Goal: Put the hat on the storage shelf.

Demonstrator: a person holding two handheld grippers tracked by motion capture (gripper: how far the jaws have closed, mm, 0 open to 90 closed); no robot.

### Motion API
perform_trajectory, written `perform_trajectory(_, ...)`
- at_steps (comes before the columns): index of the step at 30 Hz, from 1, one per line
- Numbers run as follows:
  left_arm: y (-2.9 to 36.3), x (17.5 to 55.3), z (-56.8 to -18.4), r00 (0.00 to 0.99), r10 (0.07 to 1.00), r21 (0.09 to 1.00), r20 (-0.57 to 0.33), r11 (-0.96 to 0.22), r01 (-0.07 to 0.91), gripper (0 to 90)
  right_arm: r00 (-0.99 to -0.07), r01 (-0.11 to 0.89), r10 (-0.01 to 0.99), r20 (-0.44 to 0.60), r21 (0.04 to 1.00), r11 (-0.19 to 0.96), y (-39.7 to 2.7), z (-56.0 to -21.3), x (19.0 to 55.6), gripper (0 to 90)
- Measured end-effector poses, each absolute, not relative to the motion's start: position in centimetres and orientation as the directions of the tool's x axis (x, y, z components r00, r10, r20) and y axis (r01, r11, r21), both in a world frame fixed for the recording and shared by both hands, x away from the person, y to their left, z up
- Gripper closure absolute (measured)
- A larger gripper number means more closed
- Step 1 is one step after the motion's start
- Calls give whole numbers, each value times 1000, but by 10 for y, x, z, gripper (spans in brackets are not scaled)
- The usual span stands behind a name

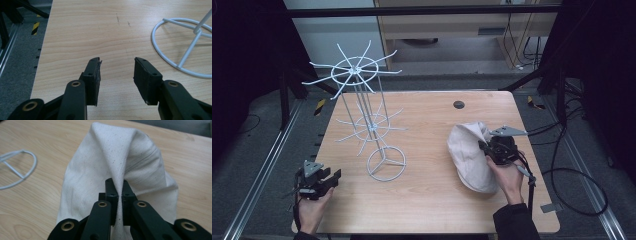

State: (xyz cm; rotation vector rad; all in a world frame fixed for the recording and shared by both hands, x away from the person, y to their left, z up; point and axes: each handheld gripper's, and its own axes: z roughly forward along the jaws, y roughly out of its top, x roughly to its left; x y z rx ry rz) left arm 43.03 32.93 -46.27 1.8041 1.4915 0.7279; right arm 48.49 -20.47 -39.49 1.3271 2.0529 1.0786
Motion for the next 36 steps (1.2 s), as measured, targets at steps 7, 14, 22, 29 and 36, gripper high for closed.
perform_trajectory(7, 329, 430, -463, 185, 983, 793, 0, -113, 599, 565, -461, 470, 887, 30, 856, 215, -209, -382, 474, 885)
perform_trajectory(14, 328, 430, -464, 190, 982, 793, -1, -115, 598, 564, -490, 422, 871, 31, 883, 206, -209, -372, 466, 885)
perform_trajectory(22, 328, 429, -464, 191, 982, 794, -3, -114, 597, 564, -544, 347, 838, 44, 921, 177, -207, -359, 456, 886)
perform_trajectory(29, 328, 429, -464, 193, 981, 794, -3, -115, 597, 564, -570, 293, 820, 49, 945, 147, -206, -349, 448, 886)
perform_trajectory(36, 327, 429, -464, 196, 981, 800, -7, -112, 590, 562, -598, 216, 800, 48, 971, 103, -207, -337, 441, 886)
